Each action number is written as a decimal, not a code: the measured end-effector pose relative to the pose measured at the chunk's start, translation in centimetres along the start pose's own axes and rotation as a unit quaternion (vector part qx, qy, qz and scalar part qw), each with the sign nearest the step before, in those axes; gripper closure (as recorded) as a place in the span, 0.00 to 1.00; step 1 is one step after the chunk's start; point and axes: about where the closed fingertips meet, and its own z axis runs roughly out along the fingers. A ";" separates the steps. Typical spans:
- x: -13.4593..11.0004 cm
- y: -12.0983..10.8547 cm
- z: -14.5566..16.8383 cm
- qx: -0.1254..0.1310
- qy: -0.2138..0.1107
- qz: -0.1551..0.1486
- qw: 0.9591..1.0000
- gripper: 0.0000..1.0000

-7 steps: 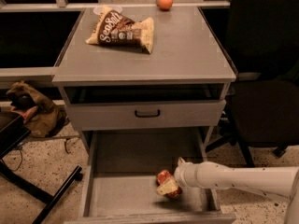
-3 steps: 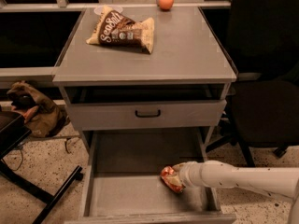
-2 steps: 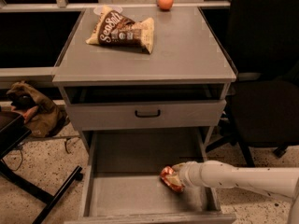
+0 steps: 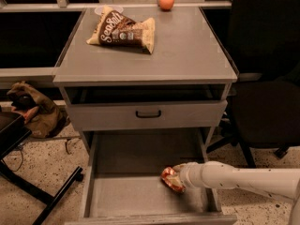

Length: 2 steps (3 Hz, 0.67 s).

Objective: Pick coke can from middle drawer and place on counter

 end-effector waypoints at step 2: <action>0.0 0.0 0.0 0.000 0.000 0.000 1.000 0.00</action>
Offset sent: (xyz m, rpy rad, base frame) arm 0.0000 0.0000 0.0000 0.0000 0.0000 0.0000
